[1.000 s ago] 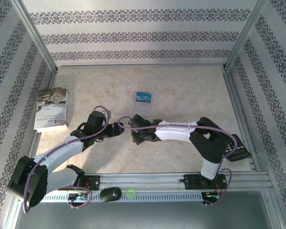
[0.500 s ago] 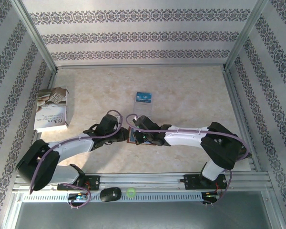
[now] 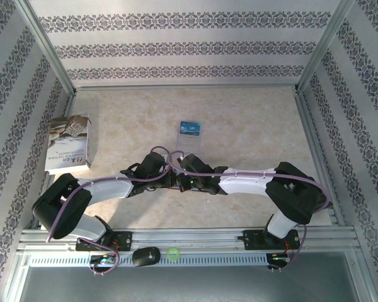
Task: Take the credit cards out of the card holder
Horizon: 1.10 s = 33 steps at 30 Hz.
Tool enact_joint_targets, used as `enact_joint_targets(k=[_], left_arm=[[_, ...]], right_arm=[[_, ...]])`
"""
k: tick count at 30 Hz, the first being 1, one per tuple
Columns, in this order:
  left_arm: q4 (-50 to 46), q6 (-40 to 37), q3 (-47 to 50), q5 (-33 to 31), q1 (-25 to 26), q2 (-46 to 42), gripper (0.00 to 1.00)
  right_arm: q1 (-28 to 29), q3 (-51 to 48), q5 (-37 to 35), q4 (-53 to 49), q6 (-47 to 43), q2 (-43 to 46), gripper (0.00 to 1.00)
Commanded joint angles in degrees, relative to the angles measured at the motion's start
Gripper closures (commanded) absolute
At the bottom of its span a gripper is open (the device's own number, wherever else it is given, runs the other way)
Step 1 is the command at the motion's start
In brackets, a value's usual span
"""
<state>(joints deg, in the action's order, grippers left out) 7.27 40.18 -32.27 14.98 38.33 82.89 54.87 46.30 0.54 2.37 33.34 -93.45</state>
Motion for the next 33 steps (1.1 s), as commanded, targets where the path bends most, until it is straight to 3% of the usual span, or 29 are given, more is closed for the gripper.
enact_joint_targets(k=[1, 5, 13, 20, 21, 24, 26, 29, 33], left_arm=[[2.0, 0.0, -1.4, -0.4, 1.0, 1.7, 0.93], [-0.1, -0.2, -2.2, -0.7, 1.0, 3.6, 0.99], [-4.0, -0.2, -2.5, -0.1, 1.0, 5.4, 1.00], [-3.5, -0.2, -2.3, 2.3, 1.0, 5.9, 1.00], [-3.5, -0.2, -2.2, 2.4, 1.0, 5.8, 1.00], [-3.7, -0.4, -2.5, 2.5, 1.0, 5.4, 1.00], [-3.7, -0.6, -2.6, 2.7, 1.0, 5.5, 1.00], [-3.6, -0.6, -2.7, 3.1, 1.1, 5.5, 1.00], [-3.3, -0.4, -2.2, 3.0, 1.0, 4.9, 1.00]], right_arm=[[-0.5, -0.9, 0.0, 1.1, 1.4, 1.1, 1.00], [-0.5, -1.5, -0.5, 0.8, 1.9, 1.4, 1.00], [-0.6, -3.7, -4.8, -1.8, 4.6, 3.4, 1.00], [-1.4, -3.6, -14.5, -14.5, 12.1, 5.6, 1.00], [-1.3, -3.7, -15.5, -15.9, 12.9, 6.1, 0.97], [-1.3, -4.6, -17.9, -17.3, 13.7, 9.4, 0.72], [-1.3, -4.4, -16.8, -16.0, 10.2, 12.2, 0.66], [-1.3, -1.9, -13.3, -15.3, 4.9, 14.4, 0.66], [-2.6, 1.6, -2.7, -11.6, 2.2, 11.3, 0.74]])
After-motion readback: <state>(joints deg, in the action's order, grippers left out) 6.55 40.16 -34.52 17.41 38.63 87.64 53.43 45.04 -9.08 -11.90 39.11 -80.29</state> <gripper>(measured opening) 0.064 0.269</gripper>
